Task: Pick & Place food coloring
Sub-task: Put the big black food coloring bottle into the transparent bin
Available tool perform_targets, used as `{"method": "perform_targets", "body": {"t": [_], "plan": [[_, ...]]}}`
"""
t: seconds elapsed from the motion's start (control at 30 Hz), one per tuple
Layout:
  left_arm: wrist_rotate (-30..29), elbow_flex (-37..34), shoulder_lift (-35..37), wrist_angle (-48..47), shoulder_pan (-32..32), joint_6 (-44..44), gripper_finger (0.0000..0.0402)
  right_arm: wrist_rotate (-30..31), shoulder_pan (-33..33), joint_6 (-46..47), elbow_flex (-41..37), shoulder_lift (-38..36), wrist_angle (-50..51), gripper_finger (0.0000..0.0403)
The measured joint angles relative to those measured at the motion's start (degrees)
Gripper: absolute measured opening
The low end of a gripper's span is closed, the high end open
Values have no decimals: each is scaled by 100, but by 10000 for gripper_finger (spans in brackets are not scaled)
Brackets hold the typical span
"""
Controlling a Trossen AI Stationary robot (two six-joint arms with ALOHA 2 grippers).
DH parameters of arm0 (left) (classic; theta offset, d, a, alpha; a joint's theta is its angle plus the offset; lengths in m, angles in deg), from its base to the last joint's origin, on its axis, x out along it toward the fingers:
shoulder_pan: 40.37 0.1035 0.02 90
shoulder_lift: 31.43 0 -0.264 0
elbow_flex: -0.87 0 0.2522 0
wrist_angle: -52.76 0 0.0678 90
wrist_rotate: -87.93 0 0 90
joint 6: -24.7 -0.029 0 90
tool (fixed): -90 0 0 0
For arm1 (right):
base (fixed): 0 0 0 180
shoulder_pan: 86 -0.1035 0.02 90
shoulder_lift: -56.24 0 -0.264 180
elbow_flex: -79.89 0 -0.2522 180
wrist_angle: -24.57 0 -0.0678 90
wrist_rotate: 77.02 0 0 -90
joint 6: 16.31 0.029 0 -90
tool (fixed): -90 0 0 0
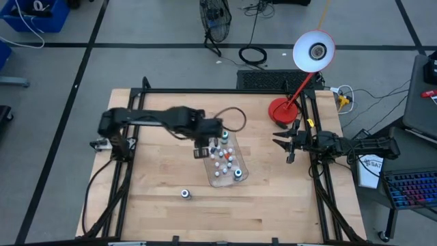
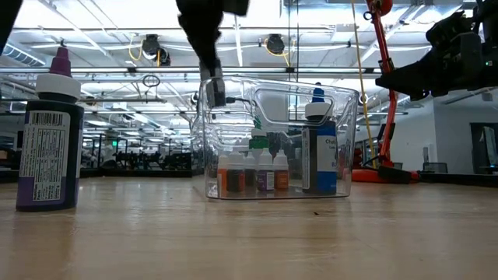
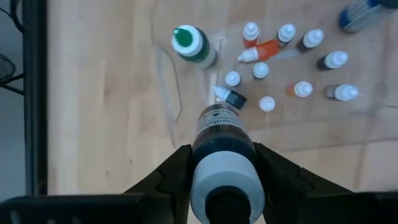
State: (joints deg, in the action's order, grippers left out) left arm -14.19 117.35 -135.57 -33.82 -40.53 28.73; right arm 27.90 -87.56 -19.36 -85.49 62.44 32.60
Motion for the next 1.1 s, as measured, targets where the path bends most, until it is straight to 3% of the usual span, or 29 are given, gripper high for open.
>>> {"method": "perform_targets", "body": {"t": [0.6,1.1], "plan": [[763,2,-1306,242,377,-264,142,-2,0,0,0,-1,0,100],[955,-83,-1519,212,562,-208,141,-2,0,0,0,0,0,100]]}}
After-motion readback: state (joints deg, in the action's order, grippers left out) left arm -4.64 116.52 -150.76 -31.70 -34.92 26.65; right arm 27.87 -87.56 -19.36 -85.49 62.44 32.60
